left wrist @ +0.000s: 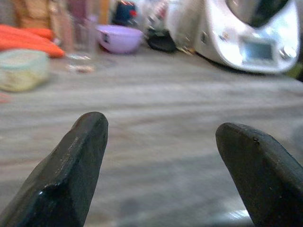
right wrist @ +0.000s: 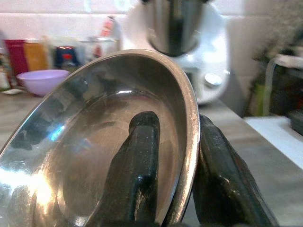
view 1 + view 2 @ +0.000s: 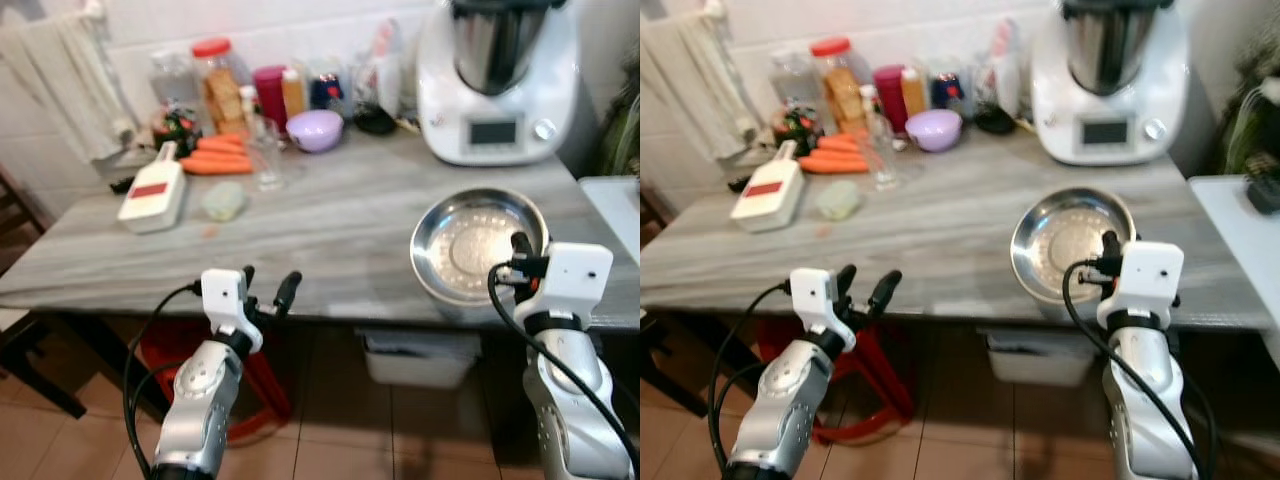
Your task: Setting the table
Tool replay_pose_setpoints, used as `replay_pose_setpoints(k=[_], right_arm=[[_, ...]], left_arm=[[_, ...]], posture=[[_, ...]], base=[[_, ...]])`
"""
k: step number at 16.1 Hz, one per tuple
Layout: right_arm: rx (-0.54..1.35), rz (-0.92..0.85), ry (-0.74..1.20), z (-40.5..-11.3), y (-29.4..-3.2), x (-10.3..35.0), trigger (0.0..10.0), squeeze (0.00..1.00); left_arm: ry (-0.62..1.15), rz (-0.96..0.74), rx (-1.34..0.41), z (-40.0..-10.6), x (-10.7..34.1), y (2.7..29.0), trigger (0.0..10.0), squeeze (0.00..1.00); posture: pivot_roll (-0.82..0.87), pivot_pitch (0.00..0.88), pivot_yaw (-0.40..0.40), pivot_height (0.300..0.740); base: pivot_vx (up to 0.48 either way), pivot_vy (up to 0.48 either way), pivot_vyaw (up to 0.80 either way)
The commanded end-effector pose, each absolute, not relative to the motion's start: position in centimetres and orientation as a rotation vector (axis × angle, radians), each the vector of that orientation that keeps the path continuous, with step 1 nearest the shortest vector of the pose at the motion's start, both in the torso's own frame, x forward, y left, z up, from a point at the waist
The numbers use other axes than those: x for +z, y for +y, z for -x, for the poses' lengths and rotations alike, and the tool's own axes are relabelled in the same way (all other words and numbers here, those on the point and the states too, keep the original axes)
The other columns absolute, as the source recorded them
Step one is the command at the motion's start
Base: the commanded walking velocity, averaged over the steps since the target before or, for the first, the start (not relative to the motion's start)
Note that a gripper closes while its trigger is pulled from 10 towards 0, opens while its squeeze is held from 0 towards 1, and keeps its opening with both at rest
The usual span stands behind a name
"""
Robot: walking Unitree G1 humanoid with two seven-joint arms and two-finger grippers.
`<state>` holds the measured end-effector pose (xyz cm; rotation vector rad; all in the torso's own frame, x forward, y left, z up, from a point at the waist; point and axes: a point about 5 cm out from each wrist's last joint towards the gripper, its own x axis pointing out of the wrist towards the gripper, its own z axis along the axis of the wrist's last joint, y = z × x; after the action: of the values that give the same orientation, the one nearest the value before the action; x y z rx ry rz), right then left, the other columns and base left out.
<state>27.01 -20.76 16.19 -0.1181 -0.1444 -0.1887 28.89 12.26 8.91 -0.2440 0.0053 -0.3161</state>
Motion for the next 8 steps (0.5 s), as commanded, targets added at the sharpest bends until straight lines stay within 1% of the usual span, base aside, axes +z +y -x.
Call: replay_pose_setpoints(k=[1, 8], right_arm=[[-0.139, 0.099, -0.162, -27.46, -19.53, 16.77, 10.0, 0.0], [-0.153, 0.074, -0.135, -27.42, -19.37, 16.11, 10.0, 0.0]], left_arm=[[0.006, 0.233, -0.267, -28.69, 8.73, 13.6, 10.0, 0.0], [0.013, 0.239, -0.29, -28.87, 8.75, 13.24, 10.0, 0.0]], posture=[[-0.15, 0.0, 0.085, 0.74], [-0.16, 0.0, 0.101, 0.74]], base=[[0.368, 0.0, 0.0], [0.364, 0.0, 0.0]])
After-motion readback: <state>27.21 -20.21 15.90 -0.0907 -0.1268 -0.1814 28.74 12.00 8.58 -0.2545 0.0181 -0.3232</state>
